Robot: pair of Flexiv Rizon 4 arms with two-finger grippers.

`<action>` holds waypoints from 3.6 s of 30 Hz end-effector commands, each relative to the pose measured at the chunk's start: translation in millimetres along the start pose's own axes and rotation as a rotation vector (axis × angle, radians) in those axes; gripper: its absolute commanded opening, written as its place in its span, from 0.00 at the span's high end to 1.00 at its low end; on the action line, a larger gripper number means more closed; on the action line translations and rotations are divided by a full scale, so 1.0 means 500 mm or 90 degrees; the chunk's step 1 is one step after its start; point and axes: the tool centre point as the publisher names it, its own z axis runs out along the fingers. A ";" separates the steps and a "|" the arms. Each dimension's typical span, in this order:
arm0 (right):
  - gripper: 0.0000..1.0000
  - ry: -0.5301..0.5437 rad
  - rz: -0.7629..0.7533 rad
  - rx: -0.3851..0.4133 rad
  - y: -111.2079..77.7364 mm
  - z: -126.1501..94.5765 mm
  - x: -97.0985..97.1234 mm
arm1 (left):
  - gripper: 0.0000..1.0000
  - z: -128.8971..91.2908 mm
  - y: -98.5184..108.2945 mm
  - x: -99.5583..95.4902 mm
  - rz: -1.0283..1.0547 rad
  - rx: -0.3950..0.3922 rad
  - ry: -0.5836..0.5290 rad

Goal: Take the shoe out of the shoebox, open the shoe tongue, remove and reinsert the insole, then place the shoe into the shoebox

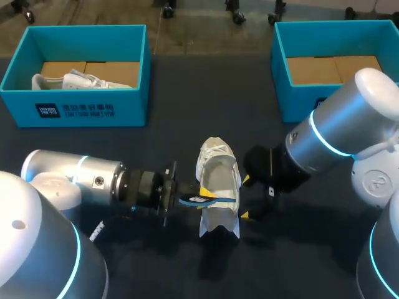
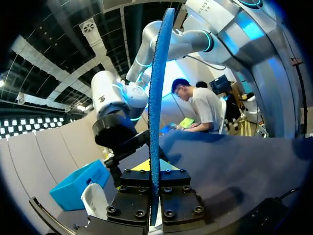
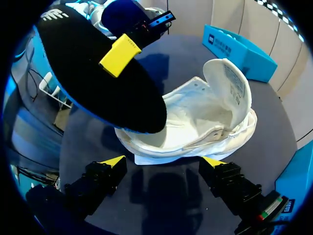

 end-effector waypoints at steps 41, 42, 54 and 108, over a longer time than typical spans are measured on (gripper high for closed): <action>0.00 -0.001 0.000 -0.001 -0.001 0.002 0.001 | 0.88 0.004 0.107 -0.051 -0.033 -0.073 -0.048; 0.00 -0.001 0.000 -0.001 -0.001 0.002 0.001 | 0.88 0.003 0.106 -0.051 -0.032 -0.072 -0.048; 0.00 -0.001 0.000 -0.001 -0.001 0.002 0.001 | 0.79 0.017 0.076 -0.026 0.003 -0.056 -0.007; 0.00 -0.001 0.000 -0.001 -0.001 0.002 0.001 | 1.00 0.065 0.133 -0.032 0.230 -0.126 -0.068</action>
